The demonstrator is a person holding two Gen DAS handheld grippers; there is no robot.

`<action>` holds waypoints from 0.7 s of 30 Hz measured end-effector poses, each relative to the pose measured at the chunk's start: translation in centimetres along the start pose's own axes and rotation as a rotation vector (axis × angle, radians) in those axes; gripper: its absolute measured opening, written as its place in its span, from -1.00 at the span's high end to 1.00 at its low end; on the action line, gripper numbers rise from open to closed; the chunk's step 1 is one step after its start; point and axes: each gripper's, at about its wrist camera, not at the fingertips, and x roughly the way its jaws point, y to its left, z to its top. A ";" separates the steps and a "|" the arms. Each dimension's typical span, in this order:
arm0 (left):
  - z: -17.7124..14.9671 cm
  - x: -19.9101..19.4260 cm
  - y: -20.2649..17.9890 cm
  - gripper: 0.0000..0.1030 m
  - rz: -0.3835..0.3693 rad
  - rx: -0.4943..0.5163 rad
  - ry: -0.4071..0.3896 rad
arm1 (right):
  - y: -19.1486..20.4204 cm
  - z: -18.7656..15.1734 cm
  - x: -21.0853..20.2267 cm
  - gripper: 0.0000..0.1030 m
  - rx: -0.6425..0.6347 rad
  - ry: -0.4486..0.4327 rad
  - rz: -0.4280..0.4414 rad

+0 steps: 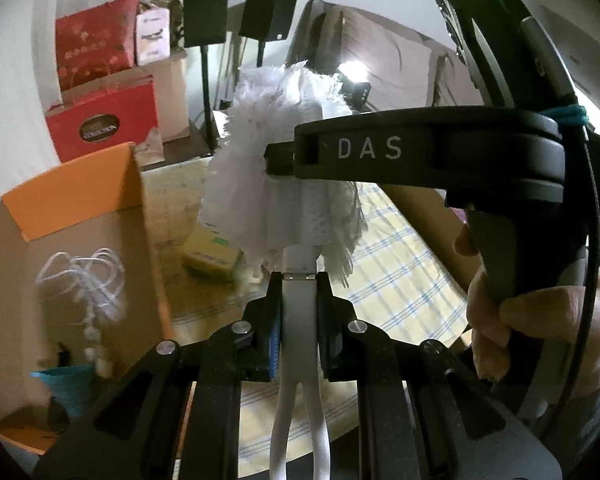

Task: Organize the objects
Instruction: 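Lift the feather duster with the left gripper toward the orange box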

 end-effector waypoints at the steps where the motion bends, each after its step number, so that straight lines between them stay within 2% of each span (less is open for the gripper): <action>1: 0.0 -0.4 0.6 0.73 0.004 -0.001 -0.004 | 0.6 0.1 0.1 0.35 -0.003 -0.001 0.006; 9: 0.2 -3.4 4.8 0.73 0.081 0.024 -0.019 | 5.9 1.3 1.7 0.35 -0.041 0.001 0.053; 21: 0.0 -5.3 11.3 0.73 0.113 0.117 -0.003 | 11.6 2.8 5.5 0.35 -0.028 0.016 0.117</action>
